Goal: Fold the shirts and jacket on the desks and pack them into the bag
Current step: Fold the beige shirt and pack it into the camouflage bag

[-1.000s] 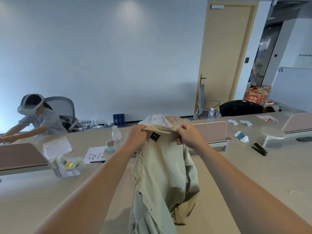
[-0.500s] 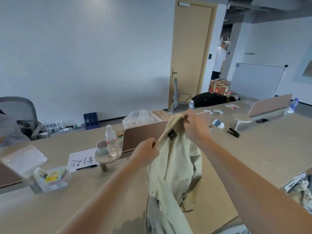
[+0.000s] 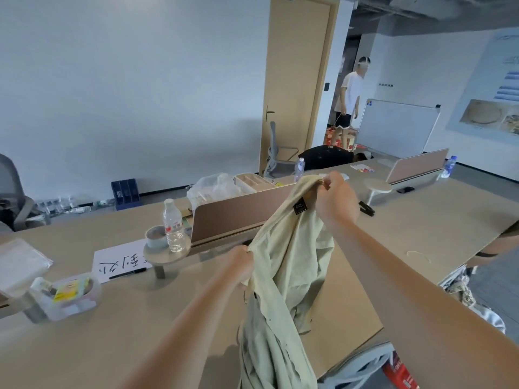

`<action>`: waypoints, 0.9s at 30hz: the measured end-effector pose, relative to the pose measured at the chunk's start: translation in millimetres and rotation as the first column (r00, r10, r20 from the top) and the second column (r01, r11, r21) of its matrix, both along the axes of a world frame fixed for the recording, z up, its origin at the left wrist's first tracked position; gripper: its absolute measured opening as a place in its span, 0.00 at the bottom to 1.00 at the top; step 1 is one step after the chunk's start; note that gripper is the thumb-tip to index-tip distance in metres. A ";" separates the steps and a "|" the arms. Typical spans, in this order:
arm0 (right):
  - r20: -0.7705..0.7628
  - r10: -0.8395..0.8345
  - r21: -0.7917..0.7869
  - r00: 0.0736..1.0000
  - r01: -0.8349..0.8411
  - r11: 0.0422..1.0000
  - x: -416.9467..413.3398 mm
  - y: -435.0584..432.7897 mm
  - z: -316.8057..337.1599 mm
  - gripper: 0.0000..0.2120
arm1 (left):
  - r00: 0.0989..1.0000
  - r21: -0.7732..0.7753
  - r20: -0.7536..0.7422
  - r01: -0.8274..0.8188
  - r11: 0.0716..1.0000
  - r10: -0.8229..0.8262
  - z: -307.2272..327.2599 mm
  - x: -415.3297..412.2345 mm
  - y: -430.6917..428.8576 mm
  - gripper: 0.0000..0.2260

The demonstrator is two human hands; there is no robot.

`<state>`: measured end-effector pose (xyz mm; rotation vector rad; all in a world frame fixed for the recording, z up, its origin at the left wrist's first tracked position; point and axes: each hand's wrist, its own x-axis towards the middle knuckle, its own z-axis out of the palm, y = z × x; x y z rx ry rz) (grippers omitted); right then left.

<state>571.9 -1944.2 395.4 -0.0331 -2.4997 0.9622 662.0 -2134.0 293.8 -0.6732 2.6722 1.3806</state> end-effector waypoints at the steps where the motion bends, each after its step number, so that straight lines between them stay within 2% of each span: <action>1: 0.011 -0.008 -0.008 1.000 0.008 1.000 -0.4 7.2 -0.6 0.04 | 1.000 0.067 0.001 -0.001 0.998 0.001 2.4 0.1 3.3 0.17; 5: 0.046 -0.001 -0.049 0.999 0.004 0.999 1.4 40.7 -8.1 0.05 | 0.991 0.309 -0.070 -0.083 0.947 0.110 22.4 -3.2 12.2 0.17; 8: 0.082 0.023 -0.086 0.996 -0.016 0.996 1.0 64.9 -15.2 0.05 | 0.985 0.303 -0.103 -0.101 0.948 0.137 43.3 -8.7 24.9 0.18; 10: 0.111 0.048 -0.098 0.993 -0.037 0.995 0.4 79.7 -18.7 0.06 | 0.955 0.464 -0.164 -0.145 0.874 0.246 62.4 -11.3 32.9 0.12; 11: 0.124 0.067 -0.100 0.990 -0.055 0.993 -0.7 86.9 -19.8 0.06 | 0.935 0.489 -0.191 -0.175 0.855 0.300 72.8 -14.2 35.5 0.10; 13: 0.134 0.117 -0.113 0.984 -0.102 0.988 -2.5 99.5 -18.2 0.07 | 0.897 0.497 -0.245 -0.211 0.842 0.369 93.1 -21.5 40.5 0.13; 15: 0.110 0.170 -0.149 0.979 -0.153 0.977 -5.5 107.3 -8.7 0.07 | 0.877 0.485 -0.321 -0.174 0.857 0.359 121.9 -21.5 47.3 0.15; 18: 0.007 0.203 -0.183 0.979 -0.199 0.963 -9.7 111.5 21.7 0.06 | 0.829 0.420 -0.463 -0.108 0.901 0.315 175.5 -10.4 62.4 0.11; 21: -0.089 0.248 -0.264 0.965 -0.263 0.928 -8.4 111.2 57.0 0.07 | 0.777 0.325 -0.541 -0.161 0.932 0.323 217.6 -2.7 66.7 0.11; 22: -0.095 0.266 -0.269 0.959 -0.282 0.921 -6.6 111.5 64.4 0.07 | 0.778 0.240 -0.550 -0.203 0.949 0.305 226.0 0.9 67.5 0.12; 25: -0.044 0.260 -0.109 0.965 -0.264 0.958 -2.6 111.5 66.3 0.10 | 0.854 -0.151 -0.480 -0.306 0.940 0.201 226.1 14.4 69.8 0.16; 27: 0.004 0.231 0.065 0.973 -0.231 0.971 -1.6 110.5 54.6 0.11 | 0.903 -0.293 -0.399 -0.288 0.911 0.158 210.4 19.0 65.6 0.16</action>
